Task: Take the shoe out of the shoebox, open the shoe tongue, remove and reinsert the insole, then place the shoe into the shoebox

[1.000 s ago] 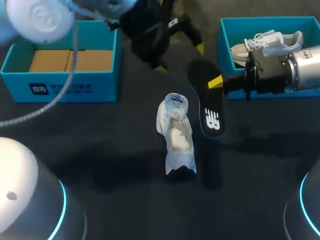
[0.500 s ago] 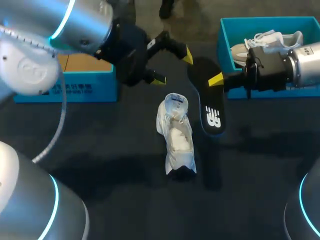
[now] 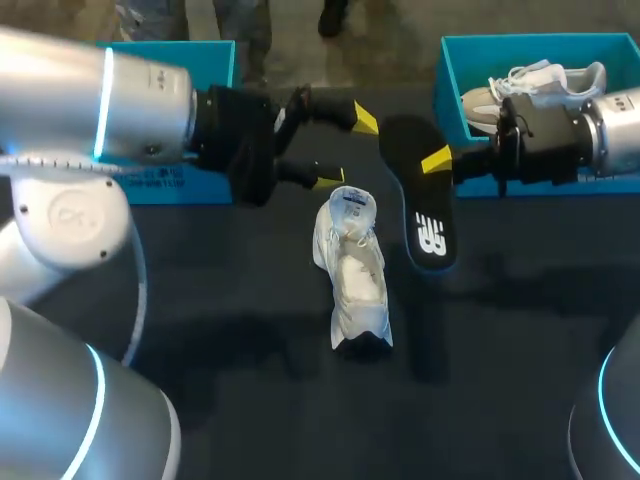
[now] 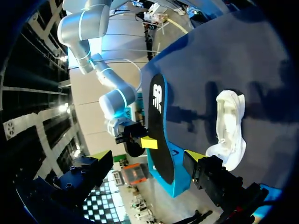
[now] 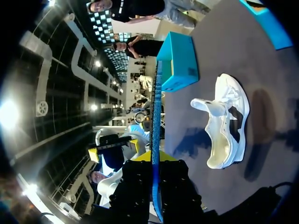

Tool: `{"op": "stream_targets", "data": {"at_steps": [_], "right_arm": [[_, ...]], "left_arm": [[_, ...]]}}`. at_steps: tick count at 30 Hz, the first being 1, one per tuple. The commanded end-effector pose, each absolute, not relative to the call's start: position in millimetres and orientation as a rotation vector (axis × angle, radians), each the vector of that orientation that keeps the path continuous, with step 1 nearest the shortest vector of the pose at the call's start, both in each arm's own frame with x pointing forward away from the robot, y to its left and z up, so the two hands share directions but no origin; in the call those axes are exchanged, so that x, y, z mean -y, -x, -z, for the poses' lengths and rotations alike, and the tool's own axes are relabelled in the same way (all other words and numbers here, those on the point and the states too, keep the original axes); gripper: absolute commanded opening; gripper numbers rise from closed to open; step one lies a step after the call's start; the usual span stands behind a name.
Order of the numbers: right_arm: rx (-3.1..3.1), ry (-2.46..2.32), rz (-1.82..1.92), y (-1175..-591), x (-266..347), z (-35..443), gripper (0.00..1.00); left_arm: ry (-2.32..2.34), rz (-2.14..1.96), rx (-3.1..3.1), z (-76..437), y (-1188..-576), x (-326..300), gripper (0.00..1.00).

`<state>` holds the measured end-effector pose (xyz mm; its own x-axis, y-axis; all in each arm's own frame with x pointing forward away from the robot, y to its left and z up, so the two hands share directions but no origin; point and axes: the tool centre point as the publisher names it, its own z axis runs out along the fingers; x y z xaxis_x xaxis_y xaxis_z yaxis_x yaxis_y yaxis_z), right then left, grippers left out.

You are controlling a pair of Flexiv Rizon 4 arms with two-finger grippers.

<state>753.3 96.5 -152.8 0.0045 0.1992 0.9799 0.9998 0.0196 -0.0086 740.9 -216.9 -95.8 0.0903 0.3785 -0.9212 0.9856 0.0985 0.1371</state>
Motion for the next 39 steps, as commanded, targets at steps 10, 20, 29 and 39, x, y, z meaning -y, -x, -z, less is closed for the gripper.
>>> {"op": "stream_targets", "data": {"at_steps": [10, 20, 29, 39], "right_arm": [[1.358, 1.344, 1.069, -754.1, -95.6, 154.4, 0.00], [1.355, 1.340, 1.061, -749.1, -97.7, 148.1, 0.00], [1.350, 1.336, 1.093, -741.4, -103.2, 137.8, 0.00], [1.341, 1.308, 1.098, -726.1, -118.6, 137.1, 0.00]], "left_arm": [[-1.279, 0.936, -1.313, 108.2, -734.0, 218.4, 1.00], [-1.279, 0.936, -1.313, 108.2, -734.0, 218.4, 1.00], [-1.221, 0.965, -1.300, 125.6, -745.0, 229.2, 1.00], [-1.166, 0.962, -1.293, 135.9, -760.2, 239.2, 1.00]]}}
